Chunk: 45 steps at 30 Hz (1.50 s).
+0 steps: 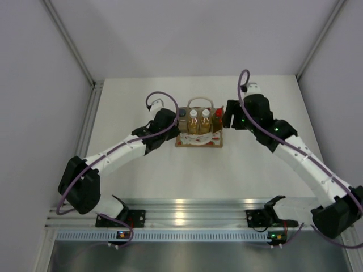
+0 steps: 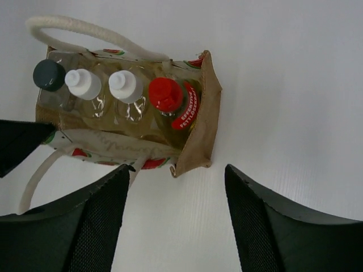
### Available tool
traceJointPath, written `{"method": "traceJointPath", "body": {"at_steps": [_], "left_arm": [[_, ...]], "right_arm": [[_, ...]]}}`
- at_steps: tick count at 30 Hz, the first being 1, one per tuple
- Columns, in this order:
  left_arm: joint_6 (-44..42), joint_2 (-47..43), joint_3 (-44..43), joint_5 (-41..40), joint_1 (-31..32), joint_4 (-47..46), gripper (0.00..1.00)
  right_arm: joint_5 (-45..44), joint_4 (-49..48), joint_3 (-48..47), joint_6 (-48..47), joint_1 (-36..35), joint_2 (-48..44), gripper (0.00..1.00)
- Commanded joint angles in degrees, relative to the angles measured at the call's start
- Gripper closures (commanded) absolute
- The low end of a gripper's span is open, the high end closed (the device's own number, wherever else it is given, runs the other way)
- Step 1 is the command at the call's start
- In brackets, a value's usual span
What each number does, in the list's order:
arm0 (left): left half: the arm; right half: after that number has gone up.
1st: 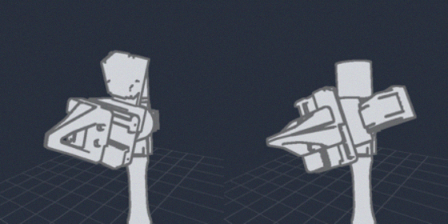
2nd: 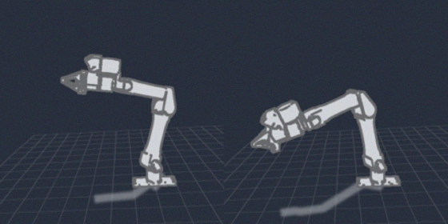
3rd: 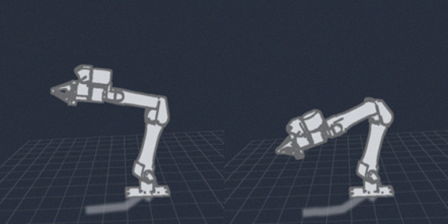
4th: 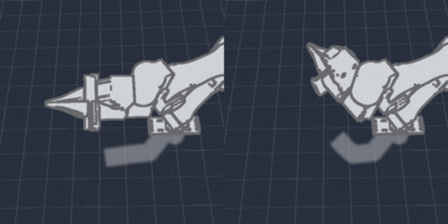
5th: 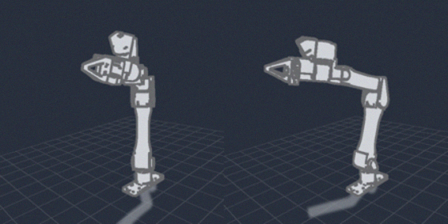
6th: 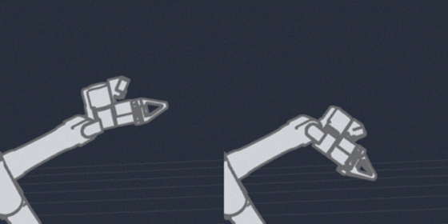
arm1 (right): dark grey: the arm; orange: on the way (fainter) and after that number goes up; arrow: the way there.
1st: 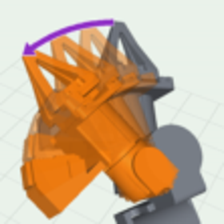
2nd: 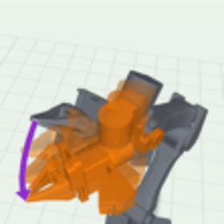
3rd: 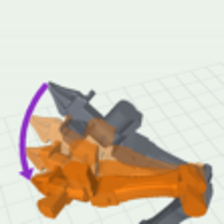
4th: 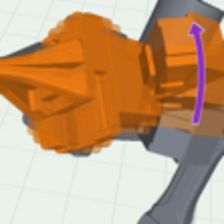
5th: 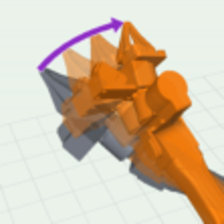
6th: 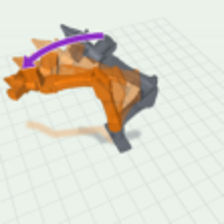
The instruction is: Take the personal care products out of the canvas bag
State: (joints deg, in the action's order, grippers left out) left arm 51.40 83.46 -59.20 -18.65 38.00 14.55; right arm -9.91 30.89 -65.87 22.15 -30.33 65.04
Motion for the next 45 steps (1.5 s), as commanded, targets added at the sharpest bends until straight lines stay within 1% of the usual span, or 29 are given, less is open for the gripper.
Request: {"method": "traceJointPath", "body": {"at_steps": [1,3,6,9,11,13,14,15,22,30,35,39,45], "left_arm": [[1.5,-0.2,2.1,-0.3,0.8,-0.8,1.00],[1.2,-0.2,2.1,-0.5,0.8,-0.8,1.00],[0.5,-0.3,2.2,-0.4,0.8,-0.8,1.00],[0.3,-0.2,2.3,-0.3,0.8,-0.8,1.00],[0.1,-0.2,2.4,-0.3,0.8,-0.7,1.00],[-0.1,-0.1,2.4,-0.1,0.8,-0.7,1.00],[-0.1,-0.1,2.4,-0.1,0.8,-0.7,1.00],[-0.2,-0.1,2.5,0.0,0.8,-0.7,1.00],[-0.6,-0.8,2.5,-0.6,0.8,-0.7,1.00],[-1.0,-0.5,2.1,-0.2,0.8,-0.7,1.00],[-1.2,-0.2,1.9,-0.2,0.8,-0.7,1.00],[-1.5,0.0,1.5,-0.1,0.8,-0.7,1.00],[-1.0,0.0,1.4,-0.2,0.8,-0.7,1.00]], "right_arm": [[-4.2,-3.1,-6.2,-1.8,-2.6,6.5,0.35],[-5.3,-2.9,-8.9,-2.5,-2.8,9.4,0.37],[-6.3,-2.8,-11.9,-4.3,-2.9,14.8,0.45],[-7.2,-2.6,-14.8,-5.3,-2.9,18.4,0.48],[-6.9,-0.6,-18.2,-5.7,-2.9,20.6,0.48],[-6.9,1.0,-20.1,-6.3,-3.0,23.9,0.50],[-7.0,1.4,-21.4,-6.5,-3.0,24.7,0.52],[-7.4,1.7,-21.9,-6.8,-3.0,26.0,0.57],[-8.2,4.1,-23.2,-7.0,-3.3,29.0,0.57],[-10.4,4.2,-20.8,-6.7,-3.9,28.8,0.59],[-10.2,4.3,-20.4,-6.6,-3.9,28.9,0.61],[-10.0,4.4,-19.8,-6.2,-3.9,28.5,0.59],[-9.6,4.4,-18.4,-5.7,-4.2,28.2,0.58]]}}
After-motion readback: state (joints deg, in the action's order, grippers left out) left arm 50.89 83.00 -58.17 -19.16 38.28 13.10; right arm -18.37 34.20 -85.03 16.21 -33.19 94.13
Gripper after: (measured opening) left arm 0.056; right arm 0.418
